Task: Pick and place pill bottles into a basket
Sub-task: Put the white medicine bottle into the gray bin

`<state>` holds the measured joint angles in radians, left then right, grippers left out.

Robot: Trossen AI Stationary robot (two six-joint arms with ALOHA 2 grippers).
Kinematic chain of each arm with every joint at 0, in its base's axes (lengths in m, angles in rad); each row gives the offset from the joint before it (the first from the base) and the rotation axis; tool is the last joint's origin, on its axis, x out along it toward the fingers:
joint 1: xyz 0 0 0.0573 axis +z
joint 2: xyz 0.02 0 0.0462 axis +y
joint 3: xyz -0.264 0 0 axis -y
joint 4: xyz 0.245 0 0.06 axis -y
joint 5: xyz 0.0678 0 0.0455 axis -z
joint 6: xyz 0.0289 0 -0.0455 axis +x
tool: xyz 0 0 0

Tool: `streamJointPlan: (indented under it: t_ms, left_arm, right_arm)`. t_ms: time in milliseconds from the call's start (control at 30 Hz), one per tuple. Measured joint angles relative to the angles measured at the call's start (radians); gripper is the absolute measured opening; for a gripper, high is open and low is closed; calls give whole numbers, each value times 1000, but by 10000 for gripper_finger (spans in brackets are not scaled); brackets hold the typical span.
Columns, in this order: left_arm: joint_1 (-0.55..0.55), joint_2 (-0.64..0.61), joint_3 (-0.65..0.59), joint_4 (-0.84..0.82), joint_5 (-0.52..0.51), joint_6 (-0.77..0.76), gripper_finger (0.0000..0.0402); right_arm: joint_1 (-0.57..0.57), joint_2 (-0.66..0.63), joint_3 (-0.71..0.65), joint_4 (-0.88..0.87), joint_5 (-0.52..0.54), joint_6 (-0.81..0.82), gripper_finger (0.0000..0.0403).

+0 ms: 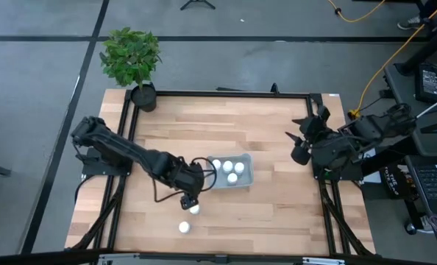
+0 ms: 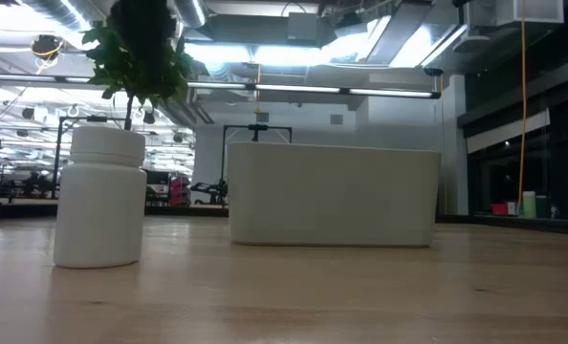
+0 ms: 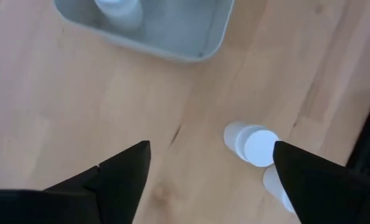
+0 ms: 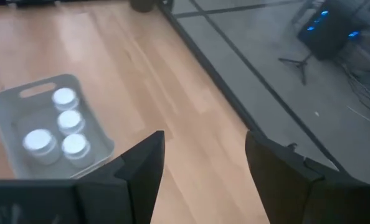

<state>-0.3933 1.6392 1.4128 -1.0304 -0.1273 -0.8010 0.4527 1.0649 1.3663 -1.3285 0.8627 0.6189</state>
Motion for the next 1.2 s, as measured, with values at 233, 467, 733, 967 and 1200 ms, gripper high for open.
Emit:
streamJointPlan:
  t_ms: [233, 467, 733, 967, 1200]
  left_arm:
    - [-34, 126, 0, 11, 101, -60, 362]
    - [-78, 158, 0, 98, 153, -104, 376]
    - [-84, 191, 0, 141, 116, -85, 391]
    - [-66, 253, 0, 144, 141, -52, 387]
    - [-54, 280, 0, 149, 163, -23, 338]
  right_arm:
    - [71, -1, 0, 2, -3, -26, 225]
    - [82, -1, 0, -2, -3, -26, 225]
    - [82, -1, 0, -2, -2, -27, 225]
    - [82, -1, 0, -1, -15, -21, 225]
    - [82, -1, 0, 1, -27, -20, 225]
